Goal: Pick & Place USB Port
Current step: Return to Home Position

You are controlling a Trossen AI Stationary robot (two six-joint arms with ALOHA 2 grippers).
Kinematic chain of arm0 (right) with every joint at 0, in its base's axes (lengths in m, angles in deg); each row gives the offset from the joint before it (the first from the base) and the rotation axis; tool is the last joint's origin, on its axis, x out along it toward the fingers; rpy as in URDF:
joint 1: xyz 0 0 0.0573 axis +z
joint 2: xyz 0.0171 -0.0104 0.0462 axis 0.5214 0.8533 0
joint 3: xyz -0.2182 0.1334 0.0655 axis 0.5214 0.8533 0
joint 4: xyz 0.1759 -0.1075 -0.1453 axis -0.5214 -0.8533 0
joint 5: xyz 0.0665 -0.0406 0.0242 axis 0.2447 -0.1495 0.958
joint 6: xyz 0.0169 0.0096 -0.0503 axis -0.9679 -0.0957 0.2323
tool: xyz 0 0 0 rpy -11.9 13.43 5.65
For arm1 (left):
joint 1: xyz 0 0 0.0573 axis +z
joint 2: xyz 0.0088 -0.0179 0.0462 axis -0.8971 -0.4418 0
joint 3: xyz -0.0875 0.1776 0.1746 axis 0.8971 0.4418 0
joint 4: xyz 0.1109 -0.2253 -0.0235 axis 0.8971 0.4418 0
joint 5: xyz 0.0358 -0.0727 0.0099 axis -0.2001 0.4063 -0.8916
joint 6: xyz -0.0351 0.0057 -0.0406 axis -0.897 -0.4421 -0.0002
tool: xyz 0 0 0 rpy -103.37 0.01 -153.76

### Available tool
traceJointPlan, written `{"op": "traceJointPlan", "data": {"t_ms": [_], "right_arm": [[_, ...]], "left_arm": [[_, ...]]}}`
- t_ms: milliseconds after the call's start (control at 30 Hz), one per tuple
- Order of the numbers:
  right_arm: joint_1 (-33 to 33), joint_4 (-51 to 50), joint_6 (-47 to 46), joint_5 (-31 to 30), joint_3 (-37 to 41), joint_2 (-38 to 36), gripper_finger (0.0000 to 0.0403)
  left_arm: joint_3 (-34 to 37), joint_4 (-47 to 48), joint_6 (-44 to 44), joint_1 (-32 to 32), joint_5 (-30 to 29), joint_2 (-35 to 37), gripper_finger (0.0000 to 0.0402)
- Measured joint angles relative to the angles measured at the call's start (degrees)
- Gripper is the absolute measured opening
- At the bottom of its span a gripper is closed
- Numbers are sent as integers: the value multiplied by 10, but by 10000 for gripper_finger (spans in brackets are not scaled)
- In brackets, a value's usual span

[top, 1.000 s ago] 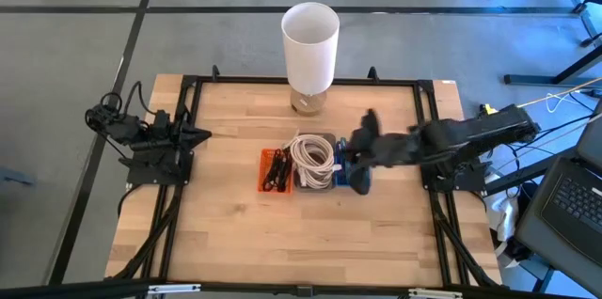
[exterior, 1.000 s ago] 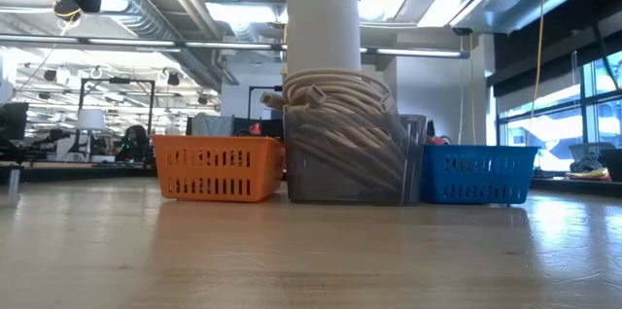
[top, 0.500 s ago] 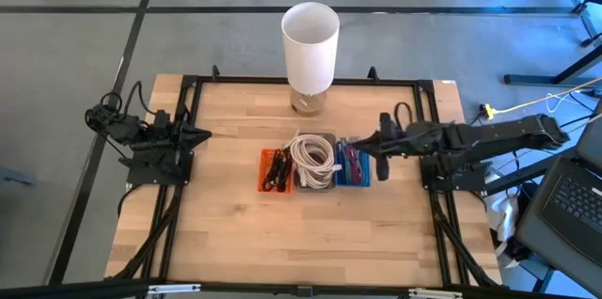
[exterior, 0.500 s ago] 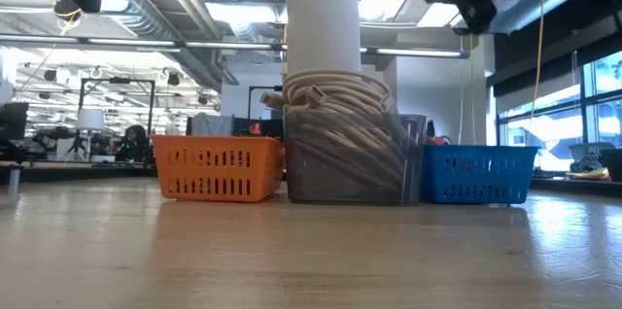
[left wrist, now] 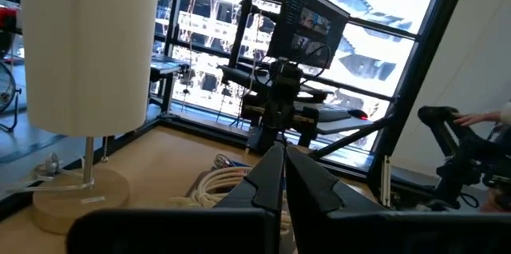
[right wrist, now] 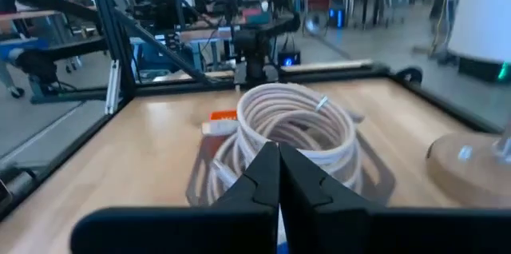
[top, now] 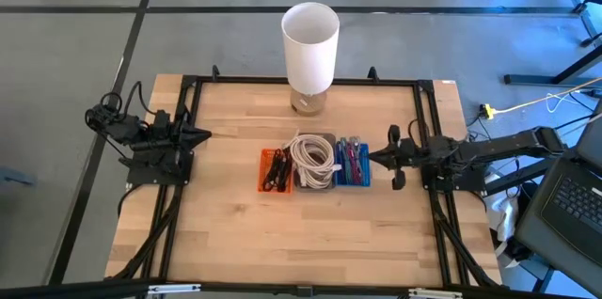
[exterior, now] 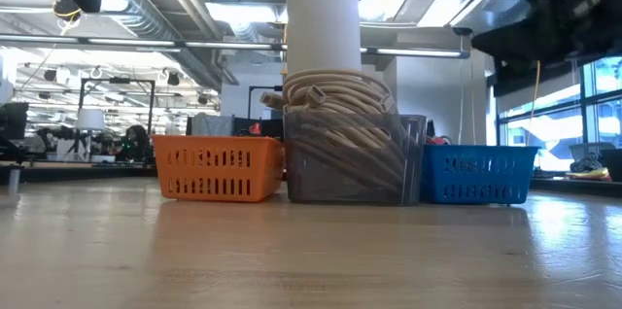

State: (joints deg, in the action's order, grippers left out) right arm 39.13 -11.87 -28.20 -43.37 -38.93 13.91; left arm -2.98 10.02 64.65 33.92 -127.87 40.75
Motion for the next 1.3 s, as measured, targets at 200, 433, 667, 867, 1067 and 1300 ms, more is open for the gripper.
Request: {"op": "traceJointPlan", "data": {"t_ms": [200,433,667,867,1067,1300], "right_arm": [[0,-27,30,-4,40,-97,0],[0,-127,38,-4,40,-185,1],[0,-170,38,-20,40,-269,10],[0,-169,53,-30,40,-281,14],[0,-169,53,-30,40,-281,10],[0,-169,53,-30,40,-281,17]], "left_arm": [[0,0,0,0,0,0,7],[0,0,0,0,0,0,6],[0,0,0,0,0,0,10],[0,0,0,0,0,0,6],[0,0,0,0,0,0,6],[0,0,0,0,0,0,10]]}}
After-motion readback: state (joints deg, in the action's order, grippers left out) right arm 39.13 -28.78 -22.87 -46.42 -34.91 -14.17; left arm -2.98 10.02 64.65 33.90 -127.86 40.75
